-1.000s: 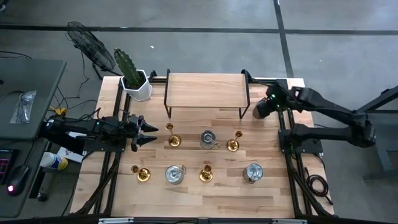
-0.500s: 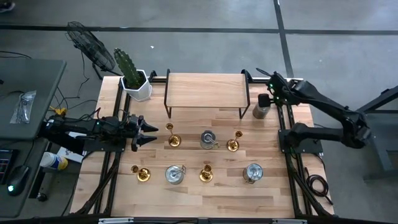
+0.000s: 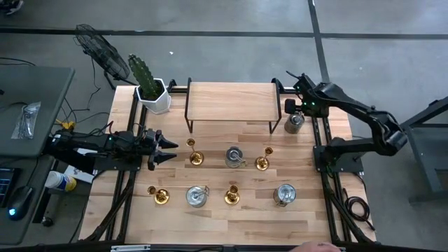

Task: Pick & Place candle stick holders
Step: Put the silver scented candle on the shelf

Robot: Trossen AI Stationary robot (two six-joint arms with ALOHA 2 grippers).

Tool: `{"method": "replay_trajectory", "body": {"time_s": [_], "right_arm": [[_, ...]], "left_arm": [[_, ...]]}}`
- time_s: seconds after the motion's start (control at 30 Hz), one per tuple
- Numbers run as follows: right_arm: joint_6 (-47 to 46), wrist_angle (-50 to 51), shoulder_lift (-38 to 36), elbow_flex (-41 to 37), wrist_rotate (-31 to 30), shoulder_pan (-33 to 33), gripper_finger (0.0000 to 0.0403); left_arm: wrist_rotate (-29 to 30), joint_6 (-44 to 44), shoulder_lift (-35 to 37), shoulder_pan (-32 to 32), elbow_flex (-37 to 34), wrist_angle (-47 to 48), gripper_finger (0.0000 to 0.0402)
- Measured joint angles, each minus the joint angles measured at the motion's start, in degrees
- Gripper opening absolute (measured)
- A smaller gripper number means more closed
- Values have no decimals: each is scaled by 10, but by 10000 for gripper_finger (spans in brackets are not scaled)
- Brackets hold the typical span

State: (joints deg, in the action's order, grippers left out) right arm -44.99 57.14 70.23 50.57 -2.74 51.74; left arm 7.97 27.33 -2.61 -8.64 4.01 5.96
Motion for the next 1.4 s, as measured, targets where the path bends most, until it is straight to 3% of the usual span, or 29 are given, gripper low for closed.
{"method": "replay_trajectory", "body": {"time_s": [1.4], "right_arm": [[-13,-4,117,0,27,-22,394]], "left_arm": [[0,0,0,0,0,0,246]]}}
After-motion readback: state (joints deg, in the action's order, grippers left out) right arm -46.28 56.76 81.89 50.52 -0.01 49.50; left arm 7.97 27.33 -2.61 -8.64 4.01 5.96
